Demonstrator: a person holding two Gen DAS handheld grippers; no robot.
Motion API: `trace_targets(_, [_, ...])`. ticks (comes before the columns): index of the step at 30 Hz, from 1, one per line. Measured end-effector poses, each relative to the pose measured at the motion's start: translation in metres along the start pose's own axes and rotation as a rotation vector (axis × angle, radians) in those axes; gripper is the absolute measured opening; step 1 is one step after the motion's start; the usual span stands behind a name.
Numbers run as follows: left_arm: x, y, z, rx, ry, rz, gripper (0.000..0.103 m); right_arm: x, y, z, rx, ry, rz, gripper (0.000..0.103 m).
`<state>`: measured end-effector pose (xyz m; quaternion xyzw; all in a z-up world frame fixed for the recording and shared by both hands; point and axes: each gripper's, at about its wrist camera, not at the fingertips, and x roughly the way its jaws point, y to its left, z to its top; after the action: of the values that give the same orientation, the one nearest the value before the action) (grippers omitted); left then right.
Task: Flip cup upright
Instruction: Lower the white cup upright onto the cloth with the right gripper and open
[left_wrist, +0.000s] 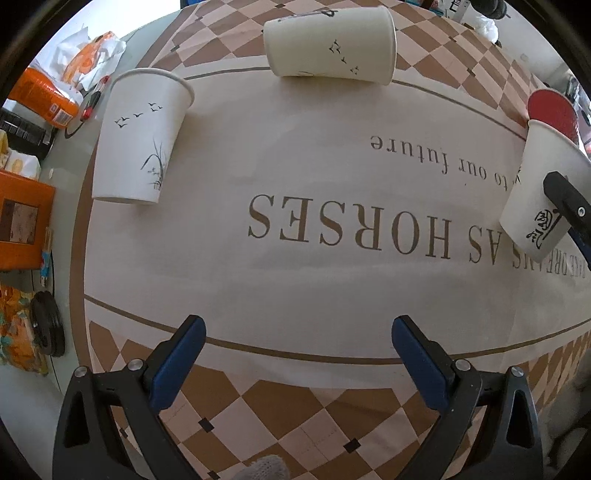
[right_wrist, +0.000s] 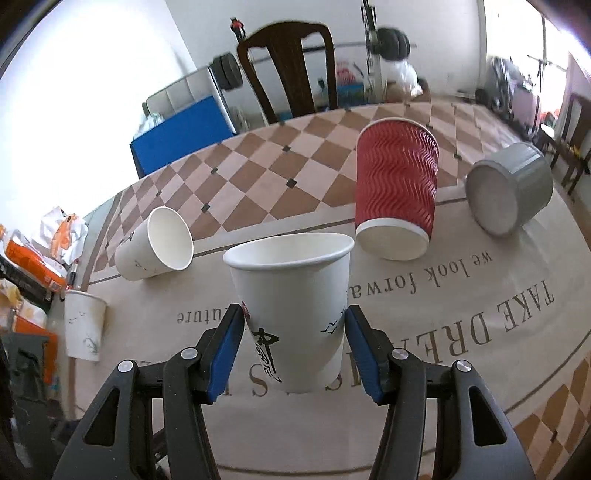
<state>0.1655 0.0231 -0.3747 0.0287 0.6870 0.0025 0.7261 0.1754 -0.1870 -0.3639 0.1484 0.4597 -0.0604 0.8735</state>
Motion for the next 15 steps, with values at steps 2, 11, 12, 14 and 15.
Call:
trace_targets(2, [0.002,0.003,-0.001,0.001,0.001,0.001,0.103,-0.001,0.005,-0.008,-0.023,-0.044,-0.011,0.058])
trace_targets(11, [0.001,0.008,-0.013,0.025,-0.026,0.026,0.103,-0.014,0.012,-0.036,-0.079,-0.076,-0.055,0.061])
trace_targets(12, [-0.001,0.008,-0.014,0.028,-0.032,0.029,0.103,-0.015,0.012,-0.038,-0.080,-0.062,-0.061,0.061])
trace_targets(14, [-0.005,0.008,-0.017,0.035,-0.046,0.035,0.103,-0.018,0.011,-0.041,-0.085,-0.044,-0.063,0.069])
trace_targets(15, [-0.007,0.008,-0.018,0.037,-0.051,0.038,0.103,-0.020,0.011,-0.042,-0.088,-0.038,-0.063,0.076])
